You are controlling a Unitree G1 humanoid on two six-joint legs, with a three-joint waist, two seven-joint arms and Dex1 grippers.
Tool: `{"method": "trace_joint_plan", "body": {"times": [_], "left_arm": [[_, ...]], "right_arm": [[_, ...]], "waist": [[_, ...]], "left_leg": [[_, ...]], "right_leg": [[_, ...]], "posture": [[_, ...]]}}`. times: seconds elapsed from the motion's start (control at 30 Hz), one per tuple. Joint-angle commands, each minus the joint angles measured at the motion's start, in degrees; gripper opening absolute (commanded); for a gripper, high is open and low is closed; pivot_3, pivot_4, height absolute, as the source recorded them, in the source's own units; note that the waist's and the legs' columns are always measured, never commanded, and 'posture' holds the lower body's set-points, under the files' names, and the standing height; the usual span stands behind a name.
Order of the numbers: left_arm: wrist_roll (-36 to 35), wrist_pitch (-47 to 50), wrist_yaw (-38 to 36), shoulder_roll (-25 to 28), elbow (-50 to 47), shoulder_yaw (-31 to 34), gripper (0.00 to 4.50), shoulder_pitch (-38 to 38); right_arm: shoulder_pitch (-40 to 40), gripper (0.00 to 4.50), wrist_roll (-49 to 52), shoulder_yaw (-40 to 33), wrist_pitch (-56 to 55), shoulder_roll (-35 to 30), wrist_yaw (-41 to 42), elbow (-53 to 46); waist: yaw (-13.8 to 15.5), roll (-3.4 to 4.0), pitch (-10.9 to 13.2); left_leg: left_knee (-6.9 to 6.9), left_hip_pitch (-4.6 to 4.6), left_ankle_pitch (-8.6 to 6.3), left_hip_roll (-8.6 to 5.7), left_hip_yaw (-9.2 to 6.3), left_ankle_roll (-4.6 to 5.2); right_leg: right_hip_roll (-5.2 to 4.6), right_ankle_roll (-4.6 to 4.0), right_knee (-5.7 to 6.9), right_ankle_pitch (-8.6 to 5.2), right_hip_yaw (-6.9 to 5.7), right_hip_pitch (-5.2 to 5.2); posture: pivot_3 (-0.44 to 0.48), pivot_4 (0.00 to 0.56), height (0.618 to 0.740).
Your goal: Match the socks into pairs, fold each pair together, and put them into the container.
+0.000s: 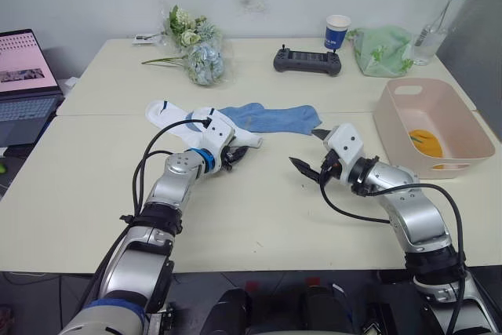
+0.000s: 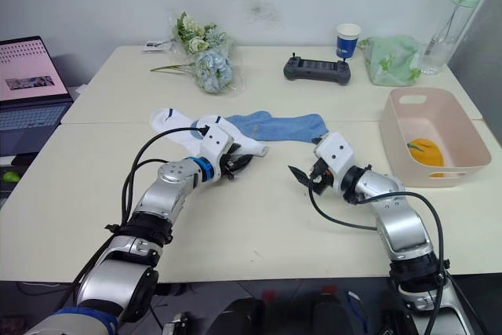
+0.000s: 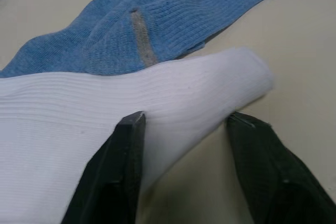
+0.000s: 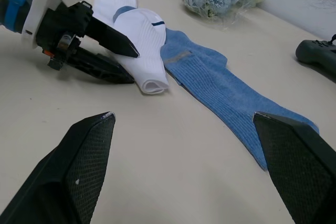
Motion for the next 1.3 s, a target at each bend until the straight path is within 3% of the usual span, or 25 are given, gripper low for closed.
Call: {"method": "trace_joint_plan", "body": {"times": [0.03,0.17,0.33,0.5,0.67,0.8,0.93,1.07,1.23,1.3], "left_arm": [[0.01,-2.0,0.49,-0.6,1.0,1.39,1.33,-1.58],[0.07,-2.97,0.78,-0.67,0.91,2.08,0.01,-1.22],[-2.3,-1.43,-0.04,0.58,-7.63,4.25,0.01,2.88],[-10.35,14.0,-10.92,7.04,-36.36,2.12,0.01,15.41],[-20.37,30.19,-15.58,11.83,-57.03,-0.12,0.01,22.22],[-27.15,39.74,-14.16,10.25,-63.85,-1.27,0.01,22.62],[-21.65,34.7,-12.0,7.42,-56.39,-5.48,0.01,22.64],[-22.65,33.97,-13.67,6.62,-55.58,-6.21,1.06,21.86],[-28.87,37.56,-14.87,7.75,-55.5,-0.31,2.64,20.16],[-27.47,34.92,-13.39,7.87,-49.27,2.97,3.31,17.01]], "right_arm": [[-0.08,4.5,1.03,-0.52,0.44,0.26,-0.64,-3.75],[-0.11,4.5,0.88,-0.16,0.36,0.21,-0.48,-3.79],[-0.26,4.5,1.06,-0.47,0.04,-0.1,-0.27,-3.31],[-0.15,4.5,1.5,-2.2,-0.59,-1.06,-0.07,-1.66],[-1.5,4.5,1.94,-4.5,-2.11,-2.59,0.24,2.4],[-2.76,4.5,2.64,-6.09,-2.74,-3.04,0.24,5.48],[-3.12,4.5,1.54,-5.95,-4.57,-3.98,0.07,9.06],[-3.02,4.5,2.44,-6.8,-3.96,-3.86,-0.5,9.49],[-1.07,4.5,2.56,-7.61,-3.84,-4.96,-0.12,9.14],[1.07,4.5,3.08,-7.86,-3.59,-6.25,1.27,8.09]], "waist": [[0.01,0.0,0.0],[0.0,0.0,0.0],[-0.16,0.0,0.0],[-1.15,0.01,0.0],[-0.96,0.02,0.0],[-0.79,0.02,-0.01],[-0.69,0.02,-0.01],[-0.75,0.02,0.0],[-0.65,0.02,0.0],[-0.54,0.02,-0.01]], "left_leg": [[0.0,0.0,0.0,-0.01,0.0,0.0],[0.0,0.0,0.0,-0.01,-0.01,0.0],[0.0,0.0,0.0,-0.01,0.0,0.0],[-0.05,-0.08,0.0,0.04,0.02,0.0],[-0.03,-0.04,0.0,0.04,0.01,0.0],[-0.01,-0.04,0.0,0.04,0.03,0.01],[-0.03,0.05,0.0,0.06,0.06,0.01],[-0.04,0.04,0.0,0.08,0.08,0.0],[-0.04,0.04,0.0,0.09,0.06,0.0],[-0.04,0.04,0.0,0.1,0.06,0.0]], "right_leg": [[0.0,0.0,0.01,0.0,0.0,0.0],[0.0,0.0,0.01,0.0,0.0,-0.01],[0.0,0.0,0.02,0.0,0.02,-0.04],[0.01,0.0,0.09,0.0,0.12,-0.19],[0.02,-0.01,0.09,0.0,0.13,-0.13],[0.02,-0.01,0.08,0.0,0.13,-0.09],[0.04,-0.01,0.05,0.0,0.11,0.02],[0.06,-0.01,0.02,0.0,0.12,0.01],[0.06,-0.01,0.01,0.0,0.11,0.03],[0.06,-0.01,0.01,0.0,0.1,0.03]], "posture": [[0.0,0.15,0.74],[0.0,0.15,0.74],[0.0,0.15,0.74],[0.0,0.15,0.74],[0.0,0.15,0.74],[0.0,0.15,0.74],[0.0,0.15,0.74],[0.0,0.15,0.74],[0.0,0.15,0.74],[0.0,0.15,0.74]]}}
